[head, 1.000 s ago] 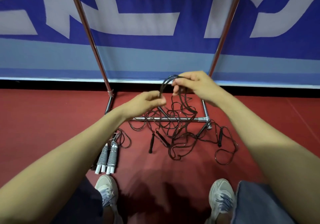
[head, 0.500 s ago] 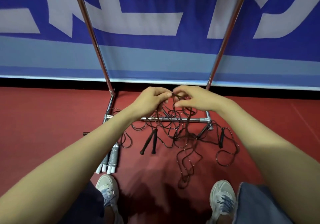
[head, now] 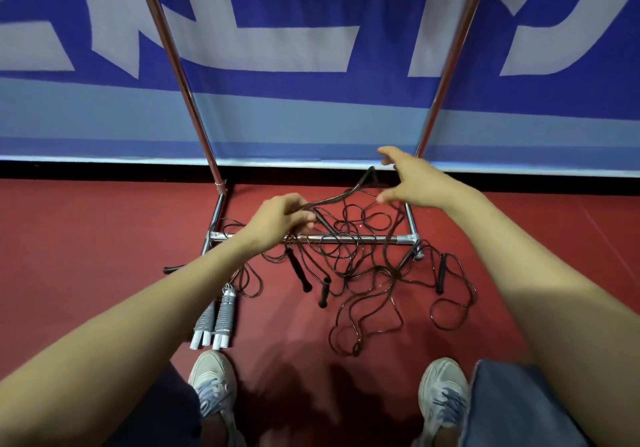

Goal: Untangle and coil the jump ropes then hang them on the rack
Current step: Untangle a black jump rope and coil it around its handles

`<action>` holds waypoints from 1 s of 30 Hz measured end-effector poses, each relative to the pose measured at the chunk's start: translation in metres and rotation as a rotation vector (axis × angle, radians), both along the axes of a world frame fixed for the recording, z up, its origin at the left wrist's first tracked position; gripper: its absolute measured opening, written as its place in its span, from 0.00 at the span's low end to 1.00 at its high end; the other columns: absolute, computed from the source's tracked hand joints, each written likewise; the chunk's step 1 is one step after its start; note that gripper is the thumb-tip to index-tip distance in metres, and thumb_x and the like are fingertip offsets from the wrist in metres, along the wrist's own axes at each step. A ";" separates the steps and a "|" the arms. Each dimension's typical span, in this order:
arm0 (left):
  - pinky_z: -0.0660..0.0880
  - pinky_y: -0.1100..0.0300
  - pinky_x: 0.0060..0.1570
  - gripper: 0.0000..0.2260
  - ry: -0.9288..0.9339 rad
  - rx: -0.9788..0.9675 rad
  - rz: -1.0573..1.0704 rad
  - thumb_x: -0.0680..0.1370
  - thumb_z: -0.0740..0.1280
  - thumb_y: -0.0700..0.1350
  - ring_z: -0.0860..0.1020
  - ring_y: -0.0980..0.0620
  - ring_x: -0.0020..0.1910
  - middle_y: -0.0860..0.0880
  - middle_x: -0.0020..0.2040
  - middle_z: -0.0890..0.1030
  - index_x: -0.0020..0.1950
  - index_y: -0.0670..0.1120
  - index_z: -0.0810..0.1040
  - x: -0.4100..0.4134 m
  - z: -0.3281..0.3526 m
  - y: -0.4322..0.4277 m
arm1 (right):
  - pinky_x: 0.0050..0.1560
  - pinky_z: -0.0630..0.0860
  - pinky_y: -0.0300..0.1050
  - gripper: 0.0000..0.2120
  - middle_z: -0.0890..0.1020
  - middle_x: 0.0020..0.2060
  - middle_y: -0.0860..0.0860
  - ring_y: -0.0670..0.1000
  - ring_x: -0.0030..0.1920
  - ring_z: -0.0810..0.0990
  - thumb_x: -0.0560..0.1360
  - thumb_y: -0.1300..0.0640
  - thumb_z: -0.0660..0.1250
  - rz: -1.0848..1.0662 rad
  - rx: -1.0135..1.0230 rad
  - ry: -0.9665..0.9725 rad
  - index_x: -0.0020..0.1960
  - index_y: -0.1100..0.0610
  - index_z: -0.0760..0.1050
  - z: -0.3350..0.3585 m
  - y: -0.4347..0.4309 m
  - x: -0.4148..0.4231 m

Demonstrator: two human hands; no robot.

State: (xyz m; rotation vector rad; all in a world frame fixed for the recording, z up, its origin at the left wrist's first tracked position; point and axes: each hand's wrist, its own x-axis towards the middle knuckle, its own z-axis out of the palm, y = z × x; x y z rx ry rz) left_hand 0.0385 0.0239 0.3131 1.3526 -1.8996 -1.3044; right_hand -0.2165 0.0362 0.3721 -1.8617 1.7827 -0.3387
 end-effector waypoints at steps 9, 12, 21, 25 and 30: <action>0.71 0.65 0.36 0.05 0.127 0.016 -0.173 0.80 0.65 0.44 0.75 0.56 0.33 0.51 0.38 0.81 0.45 0.47 0.79 -0.033 0.028 0.016 | 0.59 0.73 0.52 0.07 0.82 0.48 0.50 0.51 0.52 0.78 0.78 0.53 0.67 0.320 -0.045 -0.014 0.52 0.53 0.81 -0.007 0.007 0.025; 0.72 0.63 0.42 0.06 0.153 0.057 -0.183 0.80 0.66 0.45 0.75 0.56 0.37 0.53 0.36 0.79 0.44 0.47 0.77 -0.030 0.025 0.016 | 0.56 0.71 0.40 0.06 0.84 0.46 0.47 0.45 0.49 0.79 0.78 0.56 0.66 0.237 -0.101 -0.224 0.50 0.54 0.82 0.008 0.009 0.020; 0.79 0.60 0.45 0.04 0.309 0.263 -0.044 0.80 0.64 0.38 0.82 0.52 0.41 0.47 0.40 0.80 0.54 0.42 0.73 -0.016 0.010 0.015 | 0.47 0.72 0.36 0.08 0.83 0.43 0.51 0.45 0.44 0.79 0.80 0.59 0.64 -0.087 -0.161 -0.480 0.52 0.60 0.81 0.018 0.005 0.006; 0.82 0.53 0.43 0.01 0.469 0.318 0.087 0.80 0.62 0.36 0.81 0.51 0.36 0.46 0.38 0.78 0.50 0.41 0.72 -0.024 0.020 0.012 | 0.60 0.67 0.42 0.27 0.72 0.68 0.56 0.54 0.65 0.73 0.75 0.56 0.71 -0.094 -0.033 -0.078 0.72 0.54 0.67 0.006 0.004 0.003; 0.82 0.50 0.44 0.06 0.586 0.441 0.184 0.80 0.63 0.37 0.82 0.50 0.38 0.47 0.35 0.79 0.44 0.41 0.74 -0.036 0.032 0.015 | 0.61 0.72 0.50 0.34 0.71 0.65 0.61 0.57 0.59 0.75 0.71 0.54 0.75 -0.019 0.123 0.051 0.69 0.61 0.62 -0.003 0.016 0.025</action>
